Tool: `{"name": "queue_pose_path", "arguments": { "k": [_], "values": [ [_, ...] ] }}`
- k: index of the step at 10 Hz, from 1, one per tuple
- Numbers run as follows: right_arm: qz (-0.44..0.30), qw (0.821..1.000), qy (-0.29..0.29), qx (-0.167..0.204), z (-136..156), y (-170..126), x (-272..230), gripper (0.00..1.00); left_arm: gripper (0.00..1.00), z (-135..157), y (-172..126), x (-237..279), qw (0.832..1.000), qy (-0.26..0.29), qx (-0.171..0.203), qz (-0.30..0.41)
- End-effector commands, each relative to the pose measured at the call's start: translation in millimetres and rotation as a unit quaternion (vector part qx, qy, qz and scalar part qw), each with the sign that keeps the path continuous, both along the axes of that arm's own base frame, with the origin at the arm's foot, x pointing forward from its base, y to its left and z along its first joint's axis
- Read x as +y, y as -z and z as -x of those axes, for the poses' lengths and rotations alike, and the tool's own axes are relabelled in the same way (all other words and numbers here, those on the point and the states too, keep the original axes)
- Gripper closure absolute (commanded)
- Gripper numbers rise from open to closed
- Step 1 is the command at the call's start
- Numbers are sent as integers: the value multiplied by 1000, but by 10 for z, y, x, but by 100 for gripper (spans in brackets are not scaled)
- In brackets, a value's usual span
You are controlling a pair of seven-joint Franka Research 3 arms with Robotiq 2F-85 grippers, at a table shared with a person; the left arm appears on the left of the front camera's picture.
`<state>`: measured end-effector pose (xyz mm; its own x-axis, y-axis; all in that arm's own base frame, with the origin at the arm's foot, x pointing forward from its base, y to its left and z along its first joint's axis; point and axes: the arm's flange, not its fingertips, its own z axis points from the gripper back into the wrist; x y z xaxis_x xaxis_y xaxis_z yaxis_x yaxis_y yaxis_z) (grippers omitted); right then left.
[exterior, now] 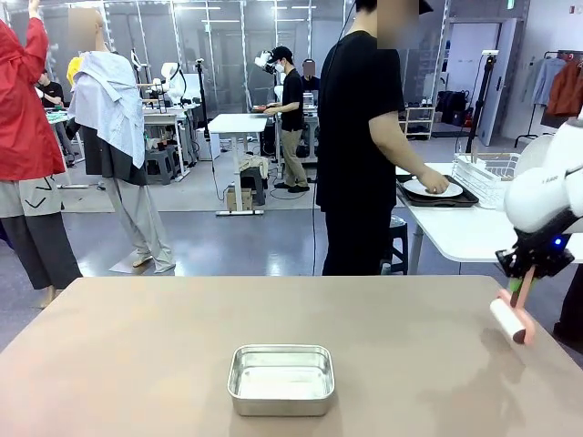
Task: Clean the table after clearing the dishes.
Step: When the right (or left) Handle tray is removed, use the right hand (or left hand) to clean the right (or left) side of the table with the Lint Roller, then place the Lint Roller back on top of the Airtight Container.
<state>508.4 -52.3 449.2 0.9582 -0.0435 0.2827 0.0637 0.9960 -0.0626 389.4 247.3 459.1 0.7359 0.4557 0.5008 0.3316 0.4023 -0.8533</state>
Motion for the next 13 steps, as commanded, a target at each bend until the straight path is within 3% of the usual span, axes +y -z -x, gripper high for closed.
{"name": "queue_pose_path", "arguments": {
  "k": [1,5,13],
  "values": [
    [-14,999,-30,-38,251,-431,-39,79,0,11,-22,10,1000,0,-6,9],
    [-1,999,-24,-48,250,-655,16,79,0,11,-22,10,1000,0,-6,9],
    [-1,999,-24,-48,250,-655,16,79,0,11,-22,10,1000,0,-6,9]
  ]
}}
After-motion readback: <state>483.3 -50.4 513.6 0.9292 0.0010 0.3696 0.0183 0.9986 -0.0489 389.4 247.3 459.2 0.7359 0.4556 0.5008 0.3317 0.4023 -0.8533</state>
